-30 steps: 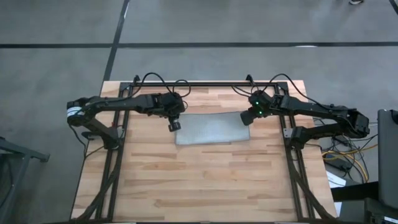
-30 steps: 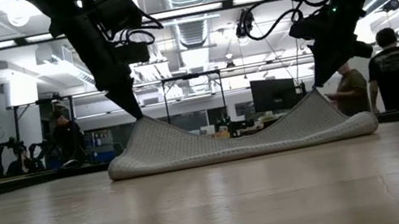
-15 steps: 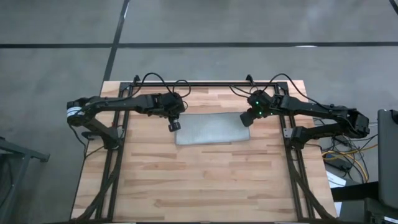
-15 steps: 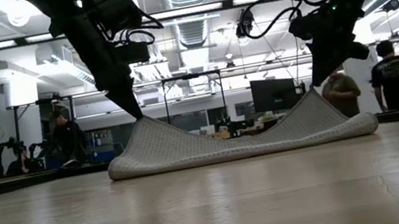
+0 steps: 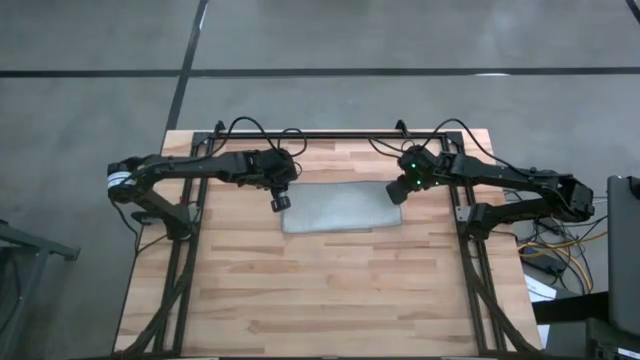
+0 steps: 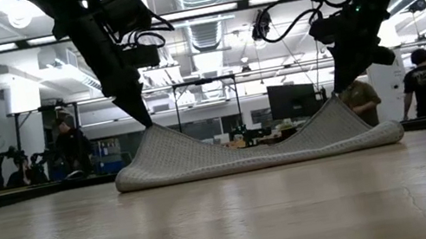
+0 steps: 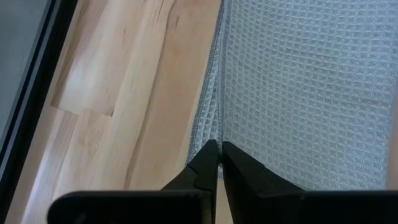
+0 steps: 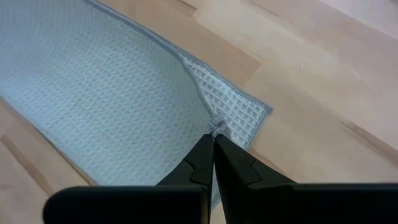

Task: Fold microfiber towels
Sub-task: Fold the gray on the table

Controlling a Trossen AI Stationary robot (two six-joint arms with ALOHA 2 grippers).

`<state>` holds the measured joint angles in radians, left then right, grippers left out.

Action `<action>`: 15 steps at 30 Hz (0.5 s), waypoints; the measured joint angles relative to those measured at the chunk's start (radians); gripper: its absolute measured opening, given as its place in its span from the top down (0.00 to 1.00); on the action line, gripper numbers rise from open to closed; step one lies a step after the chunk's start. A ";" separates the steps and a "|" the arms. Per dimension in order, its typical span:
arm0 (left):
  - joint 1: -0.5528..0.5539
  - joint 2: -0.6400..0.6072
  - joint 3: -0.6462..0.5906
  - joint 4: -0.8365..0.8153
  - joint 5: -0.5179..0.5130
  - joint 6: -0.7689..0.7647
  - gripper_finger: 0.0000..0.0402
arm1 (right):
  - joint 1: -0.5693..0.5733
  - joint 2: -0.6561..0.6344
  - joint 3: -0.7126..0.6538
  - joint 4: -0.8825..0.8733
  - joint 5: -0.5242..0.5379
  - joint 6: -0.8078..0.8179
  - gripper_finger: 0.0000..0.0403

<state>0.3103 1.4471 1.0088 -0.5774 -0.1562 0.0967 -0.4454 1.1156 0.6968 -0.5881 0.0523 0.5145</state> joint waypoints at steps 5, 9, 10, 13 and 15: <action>0.000 0.000 0.000 0.000 0.000 0.000 0.94 | 0.000 0.000 -0.012 0.005 -0.002 -0.002 0.98; 0.000 0.000 0.000 0.000 0.000 0.000 0.94 | 0.000 0.000 -0.067 0.051 -0.006 0.000 0.98; 0.000 0.000 0.000 0.000 0.000 -0.001 0.94 | 0.000 0.000 -0.085 0.067 -0.007 0.003 0.98; 0.000 0.000 0.000 0.000 0.000 -0.002 0.94 | -0.001 0.000 -0.140 0.128 -0.008 0.009 0.98; 0.000 0.000 0.000 0.000 0.000 -0.003 0.94 | -0.001 0.000 -0.168 0.162 -0.008 0.022 0.98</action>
<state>0.3103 1.4471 1.0088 -0.5770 -0.1565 0.0940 -0.4459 1.1156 0.5289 -0.4264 0.0441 0.5360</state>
